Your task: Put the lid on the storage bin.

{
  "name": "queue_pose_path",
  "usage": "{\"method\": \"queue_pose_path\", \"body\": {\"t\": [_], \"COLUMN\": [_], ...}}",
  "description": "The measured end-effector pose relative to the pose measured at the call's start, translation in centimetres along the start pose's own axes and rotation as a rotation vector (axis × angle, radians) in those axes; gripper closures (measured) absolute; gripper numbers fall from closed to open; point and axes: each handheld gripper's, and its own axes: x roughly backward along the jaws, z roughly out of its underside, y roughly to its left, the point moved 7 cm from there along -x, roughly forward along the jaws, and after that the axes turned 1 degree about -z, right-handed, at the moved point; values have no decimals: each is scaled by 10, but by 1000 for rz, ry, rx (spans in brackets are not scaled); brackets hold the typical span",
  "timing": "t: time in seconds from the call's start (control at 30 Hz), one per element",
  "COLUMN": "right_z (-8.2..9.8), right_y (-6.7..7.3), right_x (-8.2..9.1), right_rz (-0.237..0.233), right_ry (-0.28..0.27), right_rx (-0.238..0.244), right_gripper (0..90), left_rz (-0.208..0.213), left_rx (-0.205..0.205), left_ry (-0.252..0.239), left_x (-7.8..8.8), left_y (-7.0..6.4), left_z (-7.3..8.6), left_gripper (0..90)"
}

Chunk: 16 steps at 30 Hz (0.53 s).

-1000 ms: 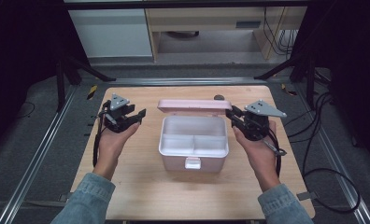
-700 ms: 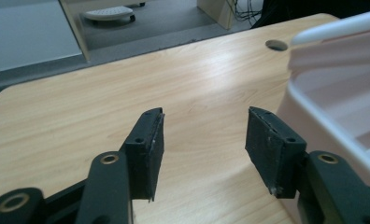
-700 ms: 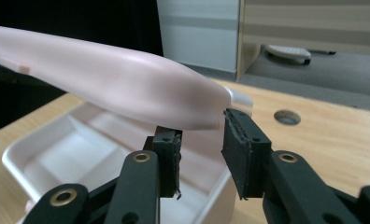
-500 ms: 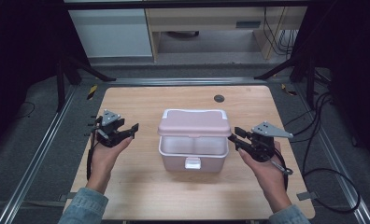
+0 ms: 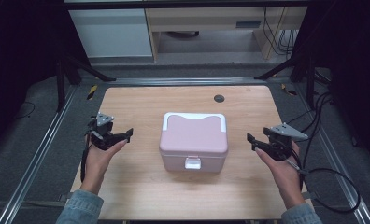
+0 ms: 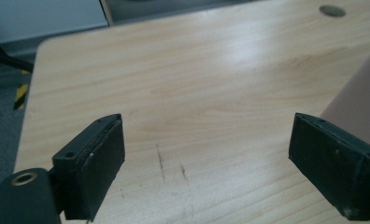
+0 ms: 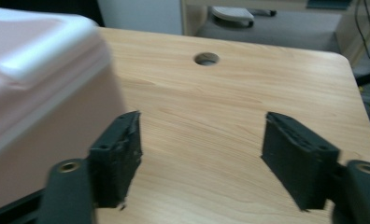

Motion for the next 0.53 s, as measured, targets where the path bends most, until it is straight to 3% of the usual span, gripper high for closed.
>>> {"method": "queue_pose_path", "body": {"t": [0.13,0.23,0.33,0.53], "right_z": [15,25,42,66], "right_y": [-18,-24,-28,-30], "right_x": [-27,-41,-56,-68], "right_rz": [39,50,57,78], "right_ry": [49,76,142,206], "right_rx": [-16,-26,-28,-25], "right_gripper": [149,127,100,98], "left_rz": [-21,-40,-47,-35], "left_rx": [0,-4,-19,-13], "left_ry": [36,65,110,138], "left_x": [-15,-25,-36,-43], "left_y": [11,17,20,20], "left_z": [21,37,57,69], "left_gripper": [62,52,53,57]}}
